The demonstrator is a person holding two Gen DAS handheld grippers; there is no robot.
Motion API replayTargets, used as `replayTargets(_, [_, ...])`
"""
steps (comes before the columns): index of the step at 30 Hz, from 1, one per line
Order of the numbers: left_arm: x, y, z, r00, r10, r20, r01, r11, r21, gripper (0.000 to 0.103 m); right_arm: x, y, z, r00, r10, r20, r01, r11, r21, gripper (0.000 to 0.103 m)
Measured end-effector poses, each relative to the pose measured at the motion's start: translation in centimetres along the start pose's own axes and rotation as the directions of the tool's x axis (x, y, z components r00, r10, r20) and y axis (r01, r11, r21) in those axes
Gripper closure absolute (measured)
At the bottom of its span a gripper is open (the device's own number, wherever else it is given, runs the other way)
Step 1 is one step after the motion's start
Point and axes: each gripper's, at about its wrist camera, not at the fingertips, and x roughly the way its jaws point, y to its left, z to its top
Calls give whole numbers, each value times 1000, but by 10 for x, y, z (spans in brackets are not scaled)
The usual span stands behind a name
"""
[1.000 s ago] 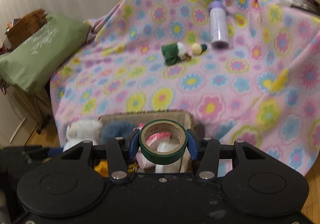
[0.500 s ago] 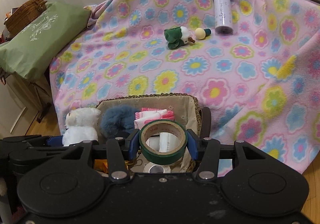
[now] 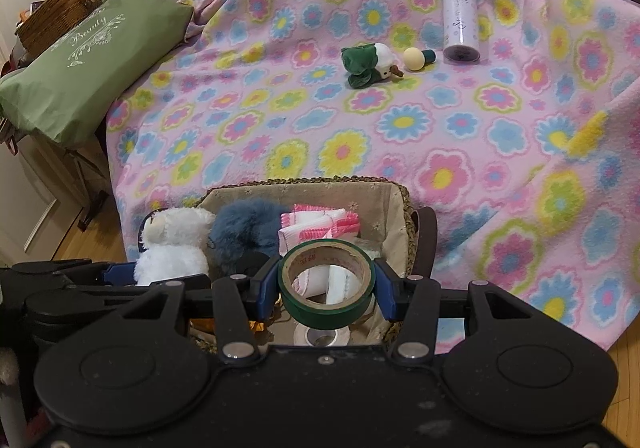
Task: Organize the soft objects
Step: 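Carry the lamb and tape roll over the basket with both tools, then release the lamb into the basket with left tool while right tool drops the tape roll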
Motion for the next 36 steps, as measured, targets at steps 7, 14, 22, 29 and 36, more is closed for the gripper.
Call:
replayTargets(7, [0,0,0,1000,0,0,0,1000,0,40,1,-1,1,1000,7,-6,-7,1000,-9,53])
replayTargets(14, [0,1,0,1000,-1,0,1,1000,-4,39,1,-3,1,1000,7,-4,-8,1000,-10,51])
replayTargets(22, [0,2,0,1000,-4,-3,4,1000,-6,38,1,-4,1,1000,8,-6,-8,1000,-8,50])
replayTargets(29, [0,1,1,1000,-4,-2,4,1000,-5,38,1,-5,0,1000,6,-10,-6,1000,-4,48])
replayTargets(36, [-1,2,-1,1000,1,4,-1,1000,0,30,1,-6,-1,1000,7,-11,-7,1000,-4,47])
